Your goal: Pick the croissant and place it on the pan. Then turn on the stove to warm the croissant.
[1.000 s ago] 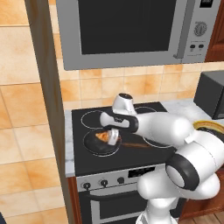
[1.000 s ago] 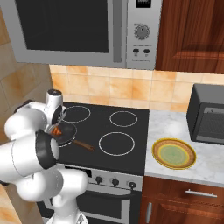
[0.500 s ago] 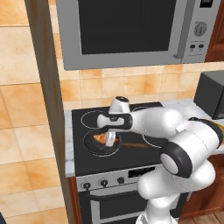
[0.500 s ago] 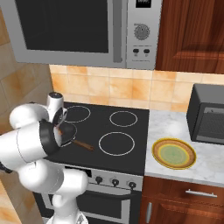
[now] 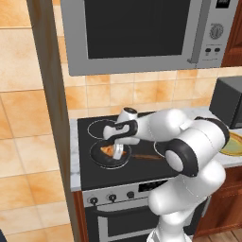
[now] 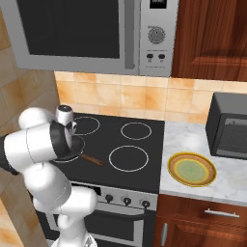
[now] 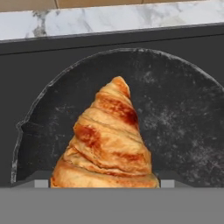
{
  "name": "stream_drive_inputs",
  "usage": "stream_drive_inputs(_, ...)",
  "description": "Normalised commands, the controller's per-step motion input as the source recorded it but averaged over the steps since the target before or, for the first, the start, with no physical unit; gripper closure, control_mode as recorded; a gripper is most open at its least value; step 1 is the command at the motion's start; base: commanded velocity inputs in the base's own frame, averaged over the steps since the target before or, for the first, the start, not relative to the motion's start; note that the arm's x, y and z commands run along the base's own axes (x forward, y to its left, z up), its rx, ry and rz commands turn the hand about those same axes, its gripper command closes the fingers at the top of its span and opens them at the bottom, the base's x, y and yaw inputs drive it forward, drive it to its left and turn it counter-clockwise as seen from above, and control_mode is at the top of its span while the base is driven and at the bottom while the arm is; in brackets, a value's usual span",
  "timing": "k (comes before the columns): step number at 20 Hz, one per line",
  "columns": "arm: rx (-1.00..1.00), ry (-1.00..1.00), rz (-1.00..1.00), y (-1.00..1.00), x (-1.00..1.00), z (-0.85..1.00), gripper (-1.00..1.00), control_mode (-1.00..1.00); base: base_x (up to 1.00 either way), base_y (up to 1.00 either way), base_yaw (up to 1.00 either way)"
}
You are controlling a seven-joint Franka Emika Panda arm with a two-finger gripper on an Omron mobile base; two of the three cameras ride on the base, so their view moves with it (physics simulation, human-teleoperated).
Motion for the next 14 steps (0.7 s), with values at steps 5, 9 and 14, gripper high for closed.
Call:
stream_drive_inputs(5,0.00,0.00,0.00,0.01,0.26,-0.21,-1.00,-1.00,0.00,0.00,0.00)
stream_drive_inputs(9,0.00,0.00,0.00,0.02,0.07,-0.07,-1.00,-1.00,0.00,0.00,0.00)
stream_drive_inputs(14,0.00,0.00,0.00,0.00,0.00,0.00,-1.00,-1.00,0.00,0.00,0.00)
